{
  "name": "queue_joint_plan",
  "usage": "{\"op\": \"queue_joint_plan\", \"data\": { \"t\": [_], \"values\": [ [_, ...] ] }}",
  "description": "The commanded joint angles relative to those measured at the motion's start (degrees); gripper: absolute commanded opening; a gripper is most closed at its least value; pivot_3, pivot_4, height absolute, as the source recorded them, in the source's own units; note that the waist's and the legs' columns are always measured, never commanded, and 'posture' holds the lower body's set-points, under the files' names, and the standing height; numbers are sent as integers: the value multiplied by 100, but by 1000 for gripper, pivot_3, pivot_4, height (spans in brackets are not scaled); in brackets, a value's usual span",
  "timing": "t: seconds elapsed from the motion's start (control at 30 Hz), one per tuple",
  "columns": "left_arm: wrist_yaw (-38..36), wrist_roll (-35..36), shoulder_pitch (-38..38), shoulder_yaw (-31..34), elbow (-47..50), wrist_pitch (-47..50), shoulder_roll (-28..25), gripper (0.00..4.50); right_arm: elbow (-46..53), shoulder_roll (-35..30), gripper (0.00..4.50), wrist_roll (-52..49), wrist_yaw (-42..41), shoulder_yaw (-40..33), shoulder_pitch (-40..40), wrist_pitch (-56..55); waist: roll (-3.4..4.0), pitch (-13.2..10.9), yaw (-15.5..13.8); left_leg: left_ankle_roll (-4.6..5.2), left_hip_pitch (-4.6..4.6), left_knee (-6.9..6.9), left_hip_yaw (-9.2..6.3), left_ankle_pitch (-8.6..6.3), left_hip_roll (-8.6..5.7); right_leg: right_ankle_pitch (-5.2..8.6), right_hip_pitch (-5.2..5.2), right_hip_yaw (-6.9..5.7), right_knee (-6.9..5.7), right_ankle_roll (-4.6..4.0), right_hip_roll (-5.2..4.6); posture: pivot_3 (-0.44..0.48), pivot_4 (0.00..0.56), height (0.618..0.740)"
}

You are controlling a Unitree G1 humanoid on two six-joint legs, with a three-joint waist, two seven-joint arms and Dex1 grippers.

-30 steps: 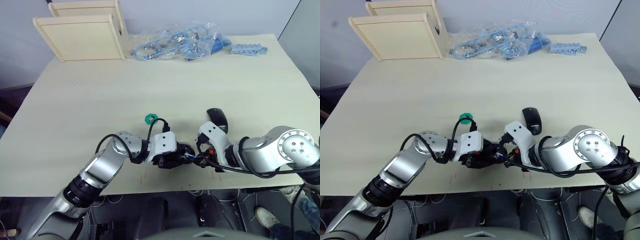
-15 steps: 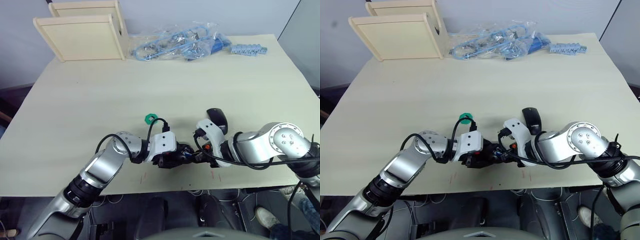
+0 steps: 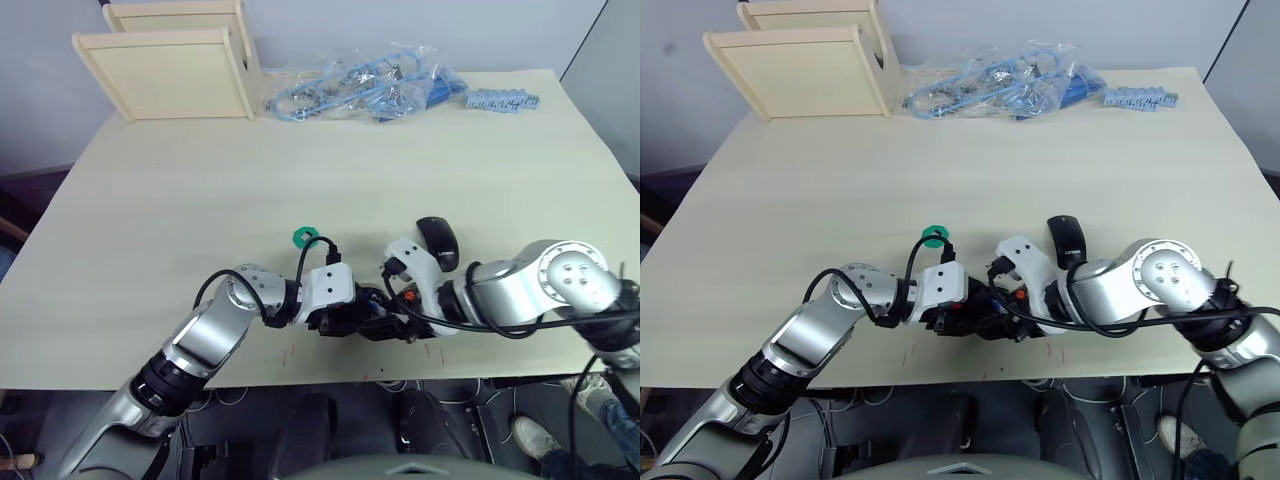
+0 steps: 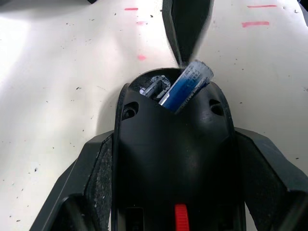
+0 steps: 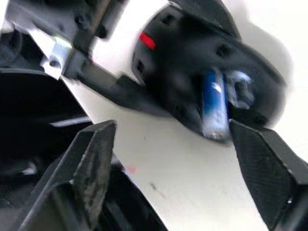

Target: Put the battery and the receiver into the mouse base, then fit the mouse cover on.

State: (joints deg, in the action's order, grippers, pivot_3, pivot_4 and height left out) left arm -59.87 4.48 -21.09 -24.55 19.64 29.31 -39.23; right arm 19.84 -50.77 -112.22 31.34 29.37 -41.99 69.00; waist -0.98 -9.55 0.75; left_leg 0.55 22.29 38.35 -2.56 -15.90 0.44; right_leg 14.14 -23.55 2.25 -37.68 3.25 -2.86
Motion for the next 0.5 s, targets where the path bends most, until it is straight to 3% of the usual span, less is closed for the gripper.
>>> {"op": "queue_joint_plan", "data": {
  "t": [0.03,0.23,0.5],
  "values": [
    [-37,-94,108,-161,-64,31,-39,2927,542,-255,3682,-78,-304,-260,72,-12,1,0,12,0,3,0,-9,0,-5,0,-2,0,0,0,1,0,150,740],
    [-79,-96,106,-126,-128,-19,-71,2927,2158,-486,3682,1962,-1874,-1432,1316,-731,4,1,-15,0,36,5,-64,0,-3,1,-8,-53,5,-2,3,0,150,740],
    [-119,-101,106,-107,-193,-98,-100,2927,2891,-300,3682,4352,-4141,-2075,3226,-2104,9,3,15,0,29,8,-71,1,-11,1,-2,-61,-1,-2,3,0,150,740]
  ]
}}
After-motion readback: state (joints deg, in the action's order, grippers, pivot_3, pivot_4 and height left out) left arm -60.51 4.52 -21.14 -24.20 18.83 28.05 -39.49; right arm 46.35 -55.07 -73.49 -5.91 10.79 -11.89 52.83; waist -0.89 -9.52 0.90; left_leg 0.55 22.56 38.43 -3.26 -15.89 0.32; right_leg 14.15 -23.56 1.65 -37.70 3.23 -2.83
